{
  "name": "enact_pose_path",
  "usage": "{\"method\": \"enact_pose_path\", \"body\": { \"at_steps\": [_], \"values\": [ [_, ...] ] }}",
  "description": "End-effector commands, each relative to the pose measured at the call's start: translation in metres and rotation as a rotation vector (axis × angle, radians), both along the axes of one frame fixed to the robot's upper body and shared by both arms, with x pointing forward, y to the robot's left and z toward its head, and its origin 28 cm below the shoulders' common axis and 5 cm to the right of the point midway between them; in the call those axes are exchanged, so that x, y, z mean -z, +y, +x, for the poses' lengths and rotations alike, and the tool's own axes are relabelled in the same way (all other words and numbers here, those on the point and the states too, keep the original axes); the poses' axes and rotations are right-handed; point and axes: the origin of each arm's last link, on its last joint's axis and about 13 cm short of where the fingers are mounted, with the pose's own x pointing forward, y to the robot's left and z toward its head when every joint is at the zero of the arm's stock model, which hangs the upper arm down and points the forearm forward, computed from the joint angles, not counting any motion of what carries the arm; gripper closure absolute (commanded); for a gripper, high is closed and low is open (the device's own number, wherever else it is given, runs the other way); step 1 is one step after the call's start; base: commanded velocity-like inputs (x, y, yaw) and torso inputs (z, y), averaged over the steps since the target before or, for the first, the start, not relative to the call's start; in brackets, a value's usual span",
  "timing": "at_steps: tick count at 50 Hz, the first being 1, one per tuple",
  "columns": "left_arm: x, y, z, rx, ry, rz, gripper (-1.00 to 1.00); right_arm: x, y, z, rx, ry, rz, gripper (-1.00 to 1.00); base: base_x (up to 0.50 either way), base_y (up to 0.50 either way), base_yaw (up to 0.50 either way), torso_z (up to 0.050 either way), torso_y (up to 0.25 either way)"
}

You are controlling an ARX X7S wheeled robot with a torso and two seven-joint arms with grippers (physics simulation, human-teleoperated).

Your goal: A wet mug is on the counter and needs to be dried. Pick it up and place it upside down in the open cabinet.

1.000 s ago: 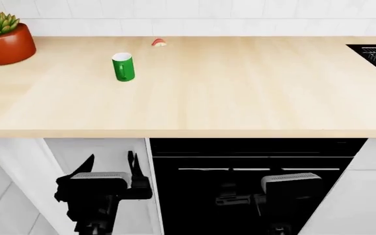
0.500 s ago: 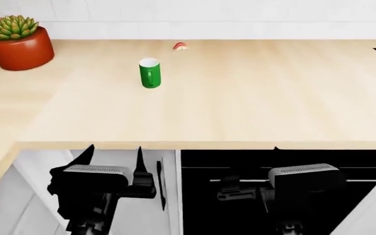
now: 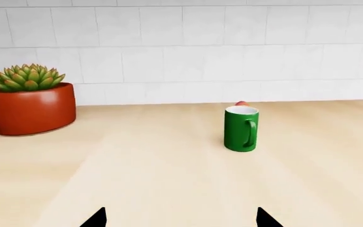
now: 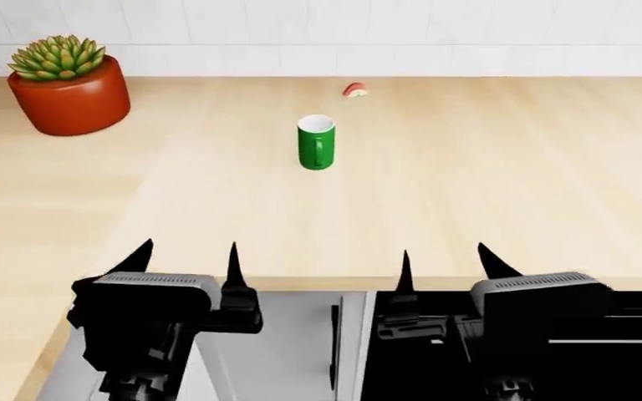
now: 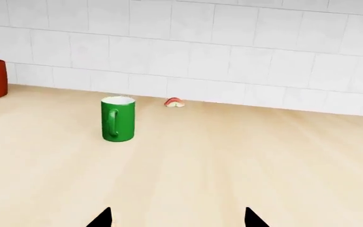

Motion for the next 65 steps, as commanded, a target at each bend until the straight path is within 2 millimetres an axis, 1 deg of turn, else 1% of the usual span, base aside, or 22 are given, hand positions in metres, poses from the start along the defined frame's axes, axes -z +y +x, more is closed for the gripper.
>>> {"method": "enact_pose_path", "body": {
  "at_steps": [1, 6, 8, 12, 17, 22, 37, 50, 65],
  "values": [
    [-0.031, 0.002, 0.000, 0.036, 0.037, -0.003, -1.00, -0.032, -0.007, -0.005, -0.034, 0.052, -0.035, -1.00, 0.00, 0.00, 0.00, 0.000, 0.000],
    [-0.059, 0.003, 0.003, 0.092, 0.061, 0.003, -1.00, -0.058, -0.016, 0.002, -0.035, 0.110, -0.056, -1.00, 0.00, 0.00, 0.00, 0.000, 0.000],
    [-0.067, 0.004, 0.006, 0.096, 0.060, 0.009, -1.00, -0.064, -0.019, 0.003, -0.030, 0.120, -0.064, -1.00, 0.00, 0.00, 0.00, 0.000, 0.000],
    [-0.075, 0.006, 0.009, 0.096, 0.061, 0.007, -1.00, -0.076, -0.020, 0.003, -0.034, 0.132, -0.068, -1.00, 0.00, 0.00, 0.00, 0.000, 0.000],
    [-0.085, 0.007, 0.008, 0.102, 0.068, 0.008, -1.00, -0.083, -0.020, 0.003, -0.042, 0.138, -0.070, -1.00, 0.00, 0.00, 0.00, 0.000, 0.000],
    [-0.086, 0.007, 0.007, 0.105, 0.072, 0.008, -1.00, -0.084, -0.020, 0.002, -0.043, 0.135, -0.073, -1.00, 0.18, 0.20, 0.00, 0.000, 0.000],
    [-0.087, 0.006, 0.008, 0.102, 0.076, 0.012, -1.00, -0.086, -0.022, 0.001, -0.034, 0.125, -0.057, -1.00, 0.50, 0.03, 0.00, 0.000, 0.000],
    [-0.083, 0.007, 0.008, 0.098, 0.084, 0.006, -1.00, -0.084, -0.022, 0.000, -0.042, 0.123, -0.053, -1.00, 0.50, 0.00, 0.00, 0.000, 0.000],
    [-0.084, 0.007, 0.007, 0.102, 0.085, 0.003, -1.00, -0.086, -0.023, -0.004, -0.041, 0.114, -0.049, -1.00, 0.02, 0.00, 0.00, 0.000, 0.001]
  ]
}}
